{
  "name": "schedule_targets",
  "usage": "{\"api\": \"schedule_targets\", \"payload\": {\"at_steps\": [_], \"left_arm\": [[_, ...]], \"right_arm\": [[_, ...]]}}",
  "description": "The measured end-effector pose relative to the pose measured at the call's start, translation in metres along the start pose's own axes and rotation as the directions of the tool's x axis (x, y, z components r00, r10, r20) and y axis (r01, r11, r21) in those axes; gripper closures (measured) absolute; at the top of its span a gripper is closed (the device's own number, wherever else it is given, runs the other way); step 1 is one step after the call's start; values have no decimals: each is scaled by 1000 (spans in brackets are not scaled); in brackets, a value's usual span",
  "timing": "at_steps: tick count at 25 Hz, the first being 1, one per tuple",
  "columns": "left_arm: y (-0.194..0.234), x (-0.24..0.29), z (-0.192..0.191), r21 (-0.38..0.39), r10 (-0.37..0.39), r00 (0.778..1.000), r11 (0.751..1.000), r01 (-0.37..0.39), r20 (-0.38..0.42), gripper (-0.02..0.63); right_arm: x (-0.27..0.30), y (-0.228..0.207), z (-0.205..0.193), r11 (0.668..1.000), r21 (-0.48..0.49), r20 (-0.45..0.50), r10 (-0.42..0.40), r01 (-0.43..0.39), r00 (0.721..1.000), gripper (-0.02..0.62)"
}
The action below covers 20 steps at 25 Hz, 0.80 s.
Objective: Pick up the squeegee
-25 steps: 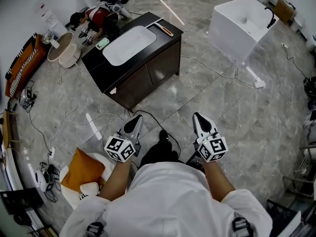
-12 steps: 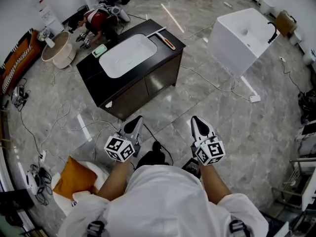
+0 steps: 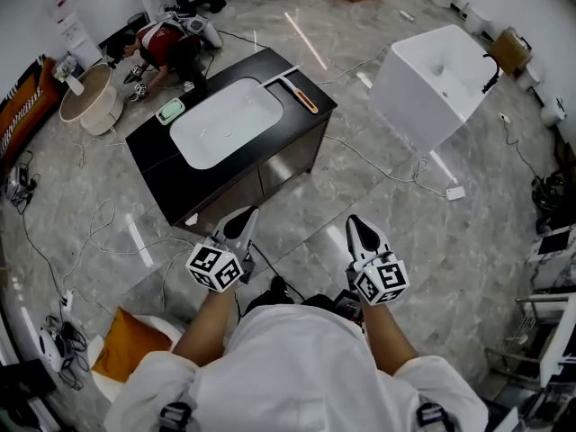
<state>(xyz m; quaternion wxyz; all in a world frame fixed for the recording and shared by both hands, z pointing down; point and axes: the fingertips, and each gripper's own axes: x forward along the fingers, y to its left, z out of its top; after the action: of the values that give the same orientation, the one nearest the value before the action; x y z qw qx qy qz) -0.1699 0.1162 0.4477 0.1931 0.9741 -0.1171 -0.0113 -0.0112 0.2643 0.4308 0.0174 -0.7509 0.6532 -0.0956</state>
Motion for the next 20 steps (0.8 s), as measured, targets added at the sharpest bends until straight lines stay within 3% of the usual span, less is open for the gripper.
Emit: {"api": "schedule_targets", "payload": {"at_steps": [10,20], "left_arm": [[30,36,2,-43,-18,1000,999,17,-7,591],[65,114,21,-34,20,1000,999,-21,-19,591]], "right_arm": [[37,-29,19,999,1,19,-40,39,999,580],[117,-85,36,1000,22,30,18,-19,999,580]]}}
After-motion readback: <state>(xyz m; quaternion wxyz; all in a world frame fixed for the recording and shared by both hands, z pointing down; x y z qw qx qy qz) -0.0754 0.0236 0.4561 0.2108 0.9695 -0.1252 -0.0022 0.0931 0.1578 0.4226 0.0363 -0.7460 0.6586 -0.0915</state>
